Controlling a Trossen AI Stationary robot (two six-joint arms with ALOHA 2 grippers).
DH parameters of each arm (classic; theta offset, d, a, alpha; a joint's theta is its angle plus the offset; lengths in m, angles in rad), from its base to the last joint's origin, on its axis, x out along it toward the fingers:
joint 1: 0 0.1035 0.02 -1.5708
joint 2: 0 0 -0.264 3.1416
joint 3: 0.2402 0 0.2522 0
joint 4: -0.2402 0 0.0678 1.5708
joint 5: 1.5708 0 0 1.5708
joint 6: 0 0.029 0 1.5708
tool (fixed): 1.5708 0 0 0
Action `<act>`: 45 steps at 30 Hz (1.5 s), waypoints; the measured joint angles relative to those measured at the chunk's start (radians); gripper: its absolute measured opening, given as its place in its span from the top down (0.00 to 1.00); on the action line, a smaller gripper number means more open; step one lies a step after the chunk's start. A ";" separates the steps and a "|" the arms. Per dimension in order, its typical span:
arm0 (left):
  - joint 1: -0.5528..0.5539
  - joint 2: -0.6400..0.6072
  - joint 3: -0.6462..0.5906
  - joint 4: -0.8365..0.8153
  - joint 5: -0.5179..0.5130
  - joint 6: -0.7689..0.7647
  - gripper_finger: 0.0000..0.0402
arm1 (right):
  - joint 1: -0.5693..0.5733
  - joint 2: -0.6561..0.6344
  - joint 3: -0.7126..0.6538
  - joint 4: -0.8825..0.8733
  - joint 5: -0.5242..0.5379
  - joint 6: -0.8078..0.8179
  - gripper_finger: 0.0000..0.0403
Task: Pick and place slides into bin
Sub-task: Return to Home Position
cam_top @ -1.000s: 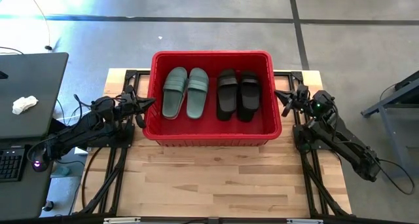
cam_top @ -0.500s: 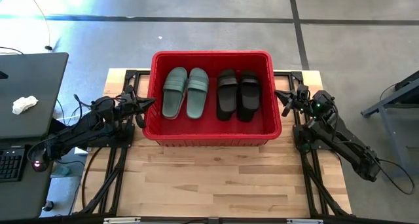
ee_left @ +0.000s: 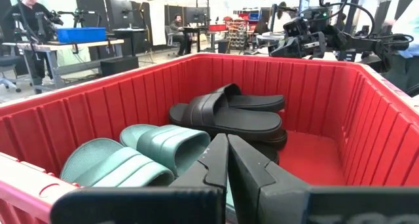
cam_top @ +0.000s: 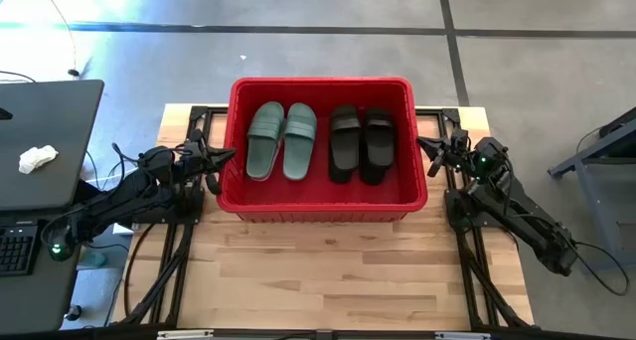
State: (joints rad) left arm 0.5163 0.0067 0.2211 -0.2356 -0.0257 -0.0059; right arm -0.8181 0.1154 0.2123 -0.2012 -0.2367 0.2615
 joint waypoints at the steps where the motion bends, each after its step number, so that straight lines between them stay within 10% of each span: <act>1: 0.000 0.000 0.000 0.000 0.000 0.000 1.00 | 0.000 0.000 0.000 0.000 0.000 0.000 1.00; 45: -0.111 0.004 0.000 0.000 -0.072 0.001 1.00 | 0.000 0.000 0.000 0.002 -0.001 0.000 1.00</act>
State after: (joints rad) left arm 0.4053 0.0105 0.2214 -0.2352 -0.0978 -0.0051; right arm -0.8184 0.1158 0.2119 -0.1989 -0.2375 0.2615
